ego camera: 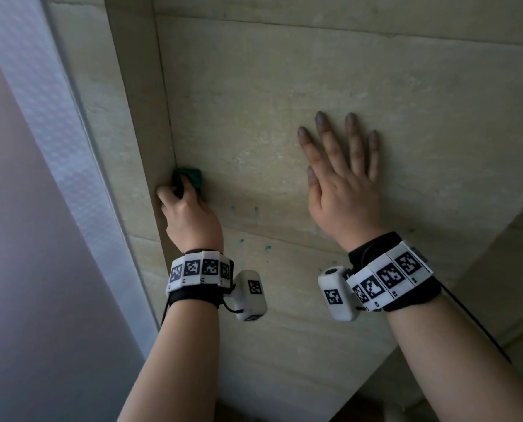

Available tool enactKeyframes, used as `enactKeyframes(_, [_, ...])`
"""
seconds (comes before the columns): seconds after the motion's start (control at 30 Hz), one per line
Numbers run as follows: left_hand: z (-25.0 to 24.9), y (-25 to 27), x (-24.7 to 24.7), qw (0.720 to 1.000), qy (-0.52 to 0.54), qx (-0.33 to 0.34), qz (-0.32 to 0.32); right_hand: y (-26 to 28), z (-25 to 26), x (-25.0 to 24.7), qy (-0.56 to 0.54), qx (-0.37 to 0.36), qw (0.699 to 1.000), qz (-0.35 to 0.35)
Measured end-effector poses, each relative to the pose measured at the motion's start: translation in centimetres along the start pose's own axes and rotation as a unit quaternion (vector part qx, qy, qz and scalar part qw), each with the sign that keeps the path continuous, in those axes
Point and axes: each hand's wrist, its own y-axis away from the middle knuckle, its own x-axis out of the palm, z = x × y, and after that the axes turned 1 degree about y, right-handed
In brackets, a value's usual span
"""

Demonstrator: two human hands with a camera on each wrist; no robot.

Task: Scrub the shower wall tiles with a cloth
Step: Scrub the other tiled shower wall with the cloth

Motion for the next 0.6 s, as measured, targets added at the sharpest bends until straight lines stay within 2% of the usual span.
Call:
enactKeyframes(0.17, [-0.8, 0.2, 0.4, 0.996, 0.078, -0.030, -0.013, 0.5, -0.5, -0.2, -0.002, -0.011, 1.000, 0.018])
enactKeyframes(0.23, [-1.3, 1.2, 0.5, 0.994, 0.108, -0.007, -0.011, 0.7, -0.6, -0.4, -0.004, -0.020, 1.000, 0.022])
enactKeyframes(0.37, [-3.2, 3.6, 0.4, 0.983, 0.164, 0.087, 0.010, 0.6, -1.1, -0.9, -0.030, -0.040, 0.998, 0.046])
enactKeyframes(0.47, [-3.8, 3.6, -0.3, 0.962, 0.230, 0.146, 0.022, 0.5, -1.3, -1.3, -0.134, -0.061, 0.989, 0.034])
enactKeyframes(0.6, [-4.9, 2.5, -1.9, 0.923, 0.333, 0.166, 0.100, 0.7, -1.0, -2.6, -0.342, -0.031, 0.939, 0.027])
